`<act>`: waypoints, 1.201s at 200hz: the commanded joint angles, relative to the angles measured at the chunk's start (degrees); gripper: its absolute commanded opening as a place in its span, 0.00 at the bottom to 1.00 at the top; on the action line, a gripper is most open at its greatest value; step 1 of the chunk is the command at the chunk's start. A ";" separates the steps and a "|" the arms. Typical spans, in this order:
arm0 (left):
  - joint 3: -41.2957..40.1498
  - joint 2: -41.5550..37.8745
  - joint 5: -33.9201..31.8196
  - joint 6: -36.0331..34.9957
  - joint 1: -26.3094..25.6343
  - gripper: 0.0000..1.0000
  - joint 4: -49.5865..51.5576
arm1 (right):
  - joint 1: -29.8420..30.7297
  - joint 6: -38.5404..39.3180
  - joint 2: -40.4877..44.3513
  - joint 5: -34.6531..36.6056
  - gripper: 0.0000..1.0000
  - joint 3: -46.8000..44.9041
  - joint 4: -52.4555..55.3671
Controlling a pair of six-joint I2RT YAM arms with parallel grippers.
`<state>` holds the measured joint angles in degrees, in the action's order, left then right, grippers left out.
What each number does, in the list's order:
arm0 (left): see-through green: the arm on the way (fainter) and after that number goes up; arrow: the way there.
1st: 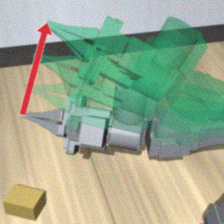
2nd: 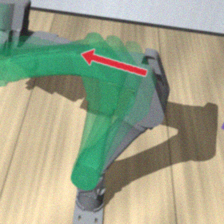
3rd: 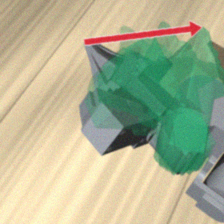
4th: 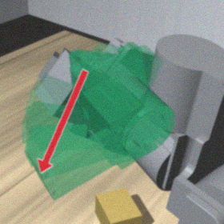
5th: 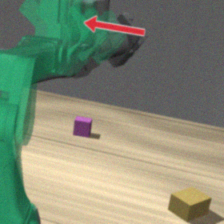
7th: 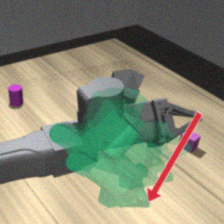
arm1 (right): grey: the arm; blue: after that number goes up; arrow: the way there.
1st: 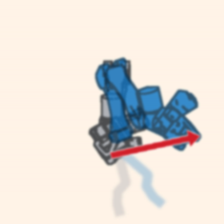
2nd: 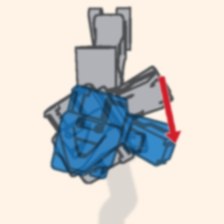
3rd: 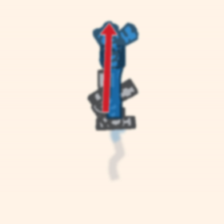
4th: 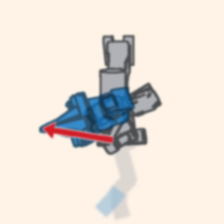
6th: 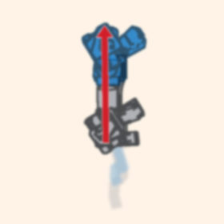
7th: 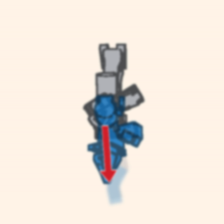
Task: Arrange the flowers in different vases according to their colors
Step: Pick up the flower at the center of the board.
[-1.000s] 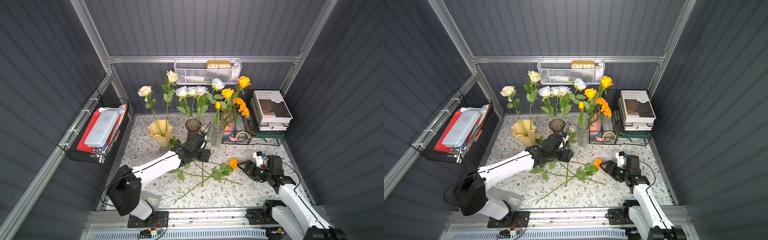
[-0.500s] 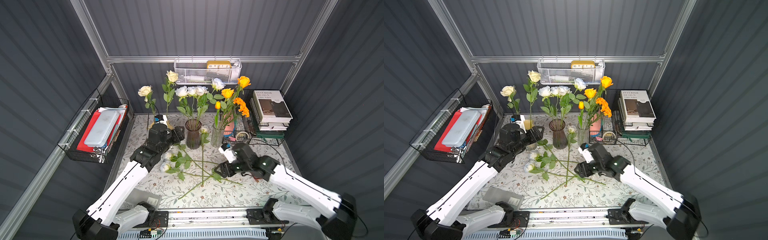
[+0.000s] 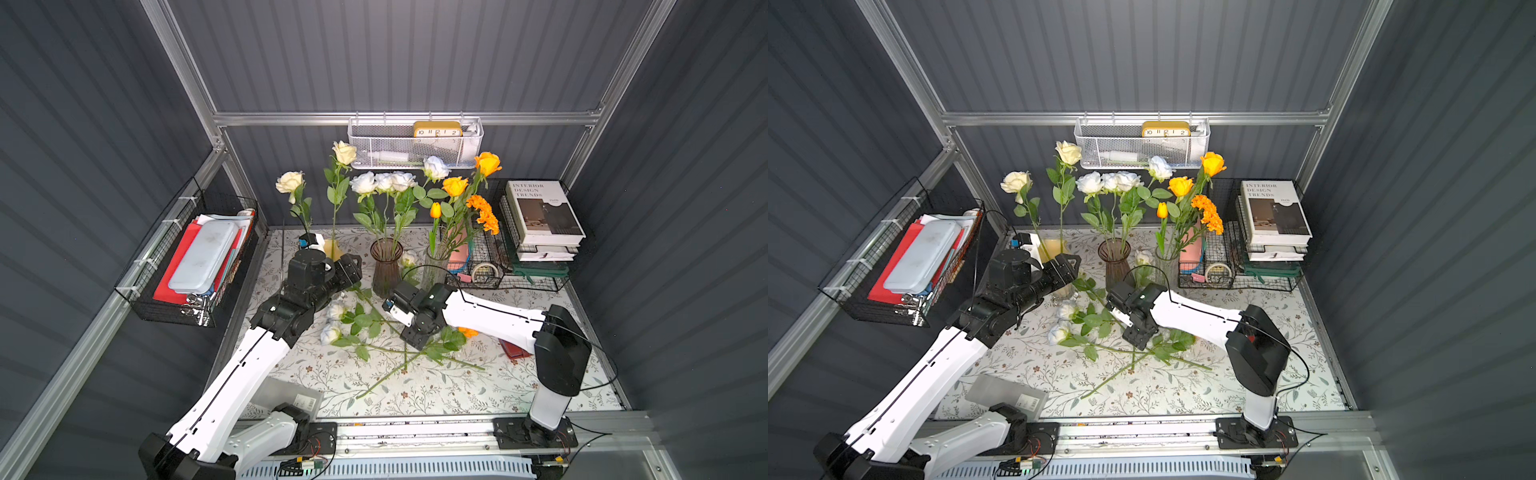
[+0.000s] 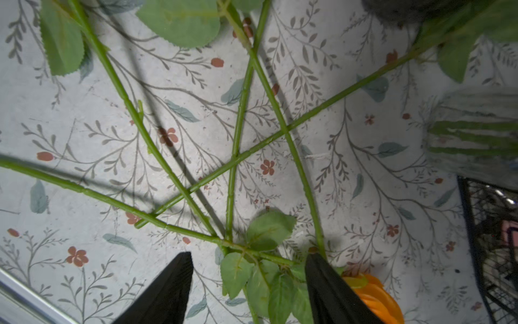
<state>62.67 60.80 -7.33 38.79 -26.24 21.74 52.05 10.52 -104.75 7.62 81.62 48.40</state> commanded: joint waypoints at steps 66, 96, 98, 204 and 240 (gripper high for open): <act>-2.77 -2.79 1.28 -0.58 0.32 0.80 0.15 | -1.42 6.87 -10.42 0.04 0.61 7.15 -4.97; -3.16 -3.60 0.65 -0.87 0.31 0.80 0.41 | -2.45 7.23 -12.89 -0.23 0.57 8.61 -7.49; -3.19 -3.65 0.63 -0.89 0.31 0.81 0.35 | -2.52 7.19 -13.10 -0.17 0.56 8.68 -7.65; -3.10 -5.20 -0.23 -2.52 0.27 0.82 0.93 | -2.92 7.78 -17.52 -1.25 0.21 10.56 -10.65; -3.17 -5.99 -0.99 -2.73 0.30 0.82 1.54 | -2.91 8.77 -15.25 1.06 0.04 10.06 -12.44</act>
<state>59.40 56.27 -7.53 37.45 -26.24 22.02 49.17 19.05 -122.15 7.16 90.43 37.08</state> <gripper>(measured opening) 0.819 0.090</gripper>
